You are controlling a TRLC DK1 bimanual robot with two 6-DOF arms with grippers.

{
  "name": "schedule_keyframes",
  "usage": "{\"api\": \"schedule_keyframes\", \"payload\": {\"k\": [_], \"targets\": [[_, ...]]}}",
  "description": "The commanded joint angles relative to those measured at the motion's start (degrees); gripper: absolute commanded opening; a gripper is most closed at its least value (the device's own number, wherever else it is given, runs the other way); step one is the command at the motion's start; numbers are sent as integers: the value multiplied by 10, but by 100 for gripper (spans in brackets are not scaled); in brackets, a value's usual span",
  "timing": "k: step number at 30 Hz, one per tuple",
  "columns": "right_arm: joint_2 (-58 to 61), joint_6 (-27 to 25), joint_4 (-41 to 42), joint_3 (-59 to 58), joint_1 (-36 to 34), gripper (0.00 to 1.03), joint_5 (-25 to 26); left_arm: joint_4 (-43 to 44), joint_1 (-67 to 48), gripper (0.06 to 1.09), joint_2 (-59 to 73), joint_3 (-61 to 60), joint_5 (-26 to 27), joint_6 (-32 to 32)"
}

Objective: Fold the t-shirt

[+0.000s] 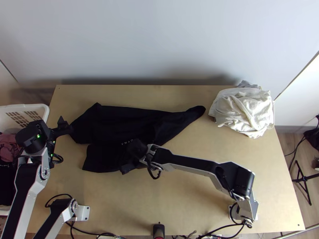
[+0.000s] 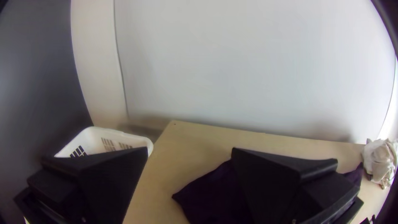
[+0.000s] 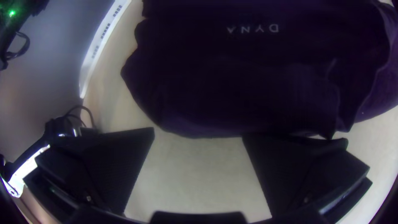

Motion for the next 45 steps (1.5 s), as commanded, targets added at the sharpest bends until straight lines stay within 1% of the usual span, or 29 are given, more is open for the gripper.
{"api": "schedule_keyframes", "payload": {"k": [1,2,3,4,5,6,7,11,13,15,19,21,23,26,30,32,34,36,38,39,40,42,44,45], "targets": [[36,1,-11,48,4,98,10,12,18,104,-1,-11,1,12],[41,0,-16,54,5,96,12,13,21,104,0,-12,1,14],[44,-1,-21,59,7,92,15,13,24,104,0,-14,1,15],[46,-1,-34,65,11,82,22,13,26,104,0,-16,1,16],[47,-3,-43,70,15,65,39,15,29,104,0,-16,1,16],[48,-7,-44,71,20,40,66,19,31,104,1,-18,1,16],[48,-23,-43,72,24,22,82,23,31,104,3,-19,2,17],[53,-44,-48,70,23,22,82,35,34,104,10,-18,2,21],[41,-65,-68,55,22,21,81,36,34,104,11,-17,2,24],[16,-100,-69,21,18,21,75,38,34,104,12,-17,2,27],[-46,-151,-69,-61,-2,21,51,47,36,104,18,-13,2,38],[-85,-191,-69,-110,-14,21,46,47,36,104,25,-7,7,38],[-118,-224,-69,-152,-34,21,47,50,36,104,30,0,13,38],[-162,-253,-73,-196,-77,21,47,55,33,104,42,6,17,38],[-195,-321,-76,-245,-139,21,47,55,28,104,62,16,19,38],[-202,-326,-77,-252,-168,21,47,59,24,104,69,19,19,38],[-218,-319,-78,-252,-174,21,46,68,23,104,76,22,20,38],[-223,-303,-78,-249,-167,21,46,69,23,104,86,26,23,38],[-221,-298,-77,-248,-145,22,46,70,24,104,95,31,25,38],[-216,-296,-77,-245,-137,26,47,71,24,104,97,31,26,40],[-211,-288,-76,-241,-130,35,46,73,24,104,97,32,26,41],[-197,-257,-73,-224,-117,63,46,73,24,104,97,32,27,42],[-178,-248,-73,-203,-100,88,46,73,27,104,98,28,27,46],[-166,-247,-75,-191,-92,92,46,73,28,104,99,26,27,47]]}}
